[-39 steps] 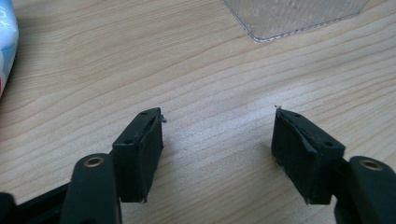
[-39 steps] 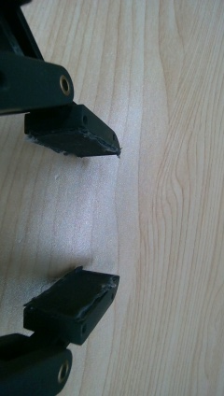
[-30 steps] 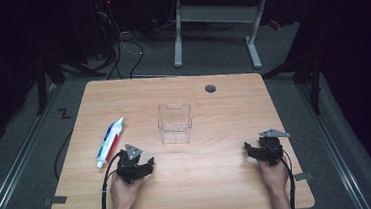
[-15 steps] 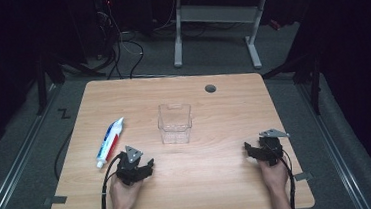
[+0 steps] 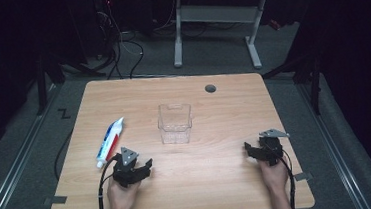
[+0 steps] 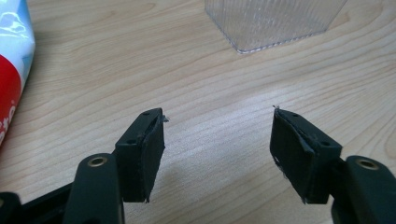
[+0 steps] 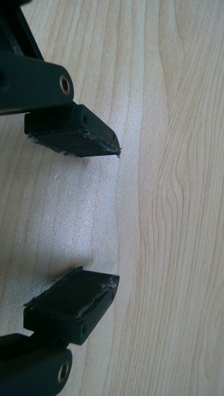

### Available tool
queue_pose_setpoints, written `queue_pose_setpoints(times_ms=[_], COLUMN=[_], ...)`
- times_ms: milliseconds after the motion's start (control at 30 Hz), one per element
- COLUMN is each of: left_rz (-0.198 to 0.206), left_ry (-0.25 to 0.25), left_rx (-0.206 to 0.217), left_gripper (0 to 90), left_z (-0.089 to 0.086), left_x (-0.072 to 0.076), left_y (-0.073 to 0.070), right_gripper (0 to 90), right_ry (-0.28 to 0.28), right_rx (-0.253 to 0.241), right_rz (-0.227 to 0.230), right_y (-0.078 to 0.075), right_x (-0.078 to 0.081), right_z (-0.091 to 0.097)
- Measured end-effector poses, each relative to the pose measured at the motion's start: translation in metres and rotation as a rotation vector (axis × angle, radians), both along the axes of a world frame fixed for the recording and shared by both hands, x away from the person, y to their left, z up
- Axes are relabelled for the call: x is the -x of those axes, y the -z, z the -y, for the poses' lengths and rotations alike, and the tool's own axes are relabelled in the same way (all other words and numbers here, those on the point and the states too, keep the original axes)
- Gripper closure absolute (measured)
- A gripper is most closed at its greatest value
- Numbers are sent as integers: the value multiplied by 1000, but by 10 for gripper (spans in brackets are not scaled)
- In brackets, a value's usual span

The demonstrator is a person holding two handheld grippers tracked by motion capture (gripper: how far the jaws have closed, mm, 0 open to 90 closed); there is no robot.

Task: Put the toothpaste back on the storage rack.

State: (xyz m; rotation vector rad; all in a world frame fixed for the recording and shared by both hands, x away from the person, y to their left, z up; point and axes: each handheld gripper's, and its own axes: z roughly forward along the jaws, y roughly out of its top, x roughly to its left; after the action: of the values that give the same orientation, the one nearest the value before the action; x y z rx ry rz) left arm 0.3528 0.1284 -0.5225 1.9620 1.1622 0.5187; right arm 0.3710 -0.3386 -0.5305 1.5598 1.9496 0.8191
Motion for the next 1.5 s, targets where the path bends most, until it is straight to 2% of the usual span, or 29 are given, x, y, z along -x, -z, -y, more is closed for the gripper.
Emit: queue_pose_setpoints(times_ms=[333,500,767,1000,1233,1500], left_rz=[15,21,30,25,45,36], left_ry=[-8,-12,-32,-47,-71,-103], left_rx=[20,8,11,4,0,-2], left_gripper=[358,376,388,387,377,373], left_z=[-9,-15,-29,-42,-53,-68], left_x=[7,10,14,13,13,6], left_y=[-10,-15,-23,-31,-38,-45], right_gripper=[320,320,320,320,320,320], right_ry=[0,0,-1,0,-1,0], right_rx=[1,0,2,1,2,1], right_rz=[0,0,1,0,1,0], right_y=[0,0,0,0,0,0], right_x=[0,0,0,0,0,0], right_z=[0,0,0,0,0,0])
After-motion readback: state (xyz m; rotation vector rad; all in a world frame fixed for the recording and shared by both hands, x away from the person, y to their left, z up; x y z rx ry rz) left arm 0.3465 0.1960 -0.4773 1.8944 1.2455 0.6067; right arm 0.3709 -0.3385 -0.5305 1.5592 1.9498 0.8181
